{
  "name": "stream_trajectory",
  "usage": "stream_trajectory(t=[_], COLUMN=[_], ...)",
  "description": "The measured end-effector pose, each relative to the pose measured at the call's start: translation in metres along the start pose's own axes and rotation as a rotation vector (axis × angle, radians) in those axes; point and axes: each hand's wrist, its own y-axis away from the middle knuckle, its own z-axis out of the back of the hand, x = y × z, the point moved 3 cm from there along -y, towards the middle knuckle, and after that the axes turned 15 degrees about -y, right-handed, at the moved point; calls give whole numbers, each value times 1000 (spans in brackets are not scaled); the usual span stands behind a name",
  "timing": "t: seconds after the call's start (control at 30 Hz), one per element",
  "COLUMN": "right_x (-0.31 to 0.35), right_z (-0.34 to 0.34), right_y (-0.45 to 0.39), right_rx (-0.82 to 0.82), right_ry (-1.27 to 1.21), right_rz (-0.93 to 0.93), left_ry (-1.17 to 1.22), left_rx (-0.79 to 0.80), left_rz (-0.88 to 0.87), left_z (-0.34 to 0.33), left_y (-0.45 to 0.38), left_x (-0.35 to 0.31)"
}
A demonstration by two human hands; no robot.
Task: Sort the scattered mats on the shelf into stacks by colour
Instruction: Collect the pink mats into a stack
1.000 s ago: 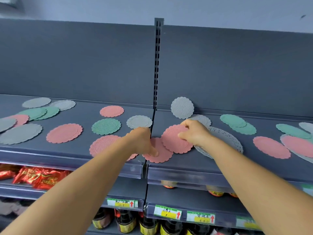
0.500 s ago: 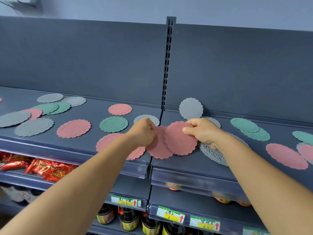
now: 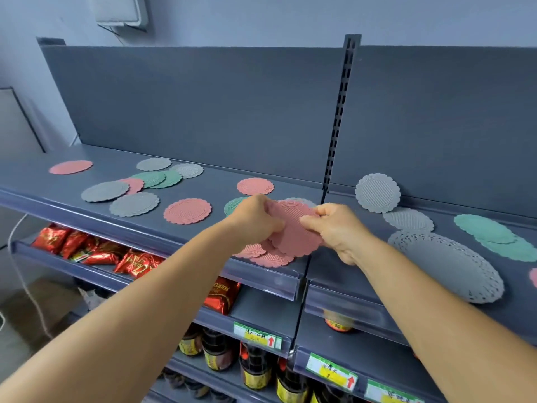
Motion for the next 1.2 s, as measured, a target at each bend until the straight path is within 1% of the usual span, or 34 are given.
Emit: stream_trajectory(t=[0.13, 0.3, 0.37, 0.43, 0.5, 0.6, 0.67, 0.77, 0.9, 0.97, 1.07, 1.2], right_x=[2, 3, 3, 1, 2, 9, 10, 10, 7, 9, 12, 26], right_z=[-29, -45, -47, -52, -57, -62, -62, -62, -59, -61, -69, -92], right_y=[2, 5, 9, 13, 17, 23, 24, 25, 26, 29, 28, 27], right_rx=[80, 8, -30, -32, -67, -101, -141, -198, -292, -339, -370, -337], right_ry=[110, 322, 433, 522, 611, 655, 625, 556, 341, 234, 102, -123], right_rz=[-22, -44, -82, -125, -153, -182, -225, -229, -187, -149, -96, -65], left_ry=[-106, -142, -133, -140, -169, -206, -218, -225, -150, -51, 167, 370], left_rx=[-43, -4, 44, 113, 144, 152, 172, 195, 219, 230, 280, 271], left_rz=[36, 59, 58, 52, 33, -1, -10, -15, -7, -16, -28, -30], left_z=[18, 37, 40, 41, 41, 40, 38, 36, 38, 41, 47, 61], left_y=[-3, -18, -22, -24, -27, -32, -35, -40, -43, -44, -45, -42], left_x=[27, 56, 65, 70, 72, 73, 76, 81, 84, 87, 93, 97])
